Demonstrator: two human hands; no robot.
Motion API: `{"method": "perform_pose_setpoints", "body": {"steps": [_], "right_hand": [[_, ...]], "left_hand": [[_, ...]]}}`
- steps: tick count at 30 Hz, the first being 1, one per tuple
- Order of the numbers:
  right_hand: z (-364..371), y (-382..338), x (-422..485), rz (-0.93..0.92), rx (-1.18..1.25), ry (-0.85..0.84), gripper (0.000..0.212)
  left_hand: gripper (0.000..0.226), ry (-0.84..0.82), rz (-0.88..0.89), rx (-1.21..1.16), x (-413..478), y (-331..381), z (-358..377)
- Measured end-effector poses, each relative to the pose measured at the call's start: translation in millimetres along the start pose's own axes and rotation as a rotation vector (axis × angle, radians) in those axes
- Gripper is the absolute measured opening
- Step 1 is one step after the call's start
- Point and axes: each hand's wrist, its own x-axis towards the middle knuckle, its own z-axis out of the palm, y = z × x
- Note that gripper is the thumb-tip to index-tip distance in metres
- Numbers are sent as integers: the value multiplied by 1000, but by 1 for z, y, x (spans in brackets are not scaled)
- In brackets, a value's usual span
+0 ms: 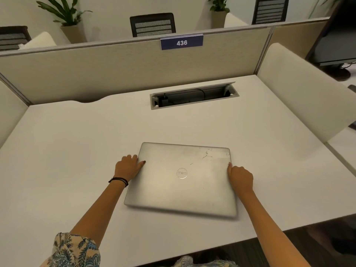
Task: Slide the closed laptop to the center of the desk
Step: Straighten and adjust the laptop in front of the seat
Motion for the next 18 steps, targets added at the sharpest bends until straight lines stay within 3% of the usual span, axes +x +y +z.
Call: {"method": "perform_pose_setpoints", "body": {"steps": [1,4,8,11,18], "right_hand": [[4,2,-4,14,16,30,41],[1,-1,-16,115,180,103,39],[6,2,-28,180,463,185,15],[8,6,-48,150,625,235,23],[12,2,-71,61,847,132,46]], "left_hand": [[43,57,3,-102,-1,-1,2],[55,26,-12,-495,-6,-1,10],[59,24,-47,-818,-31,6,24],[56,51,-103,-988,-54,10,32],[47,82,-134,-1115,-74,-1,37]]}}
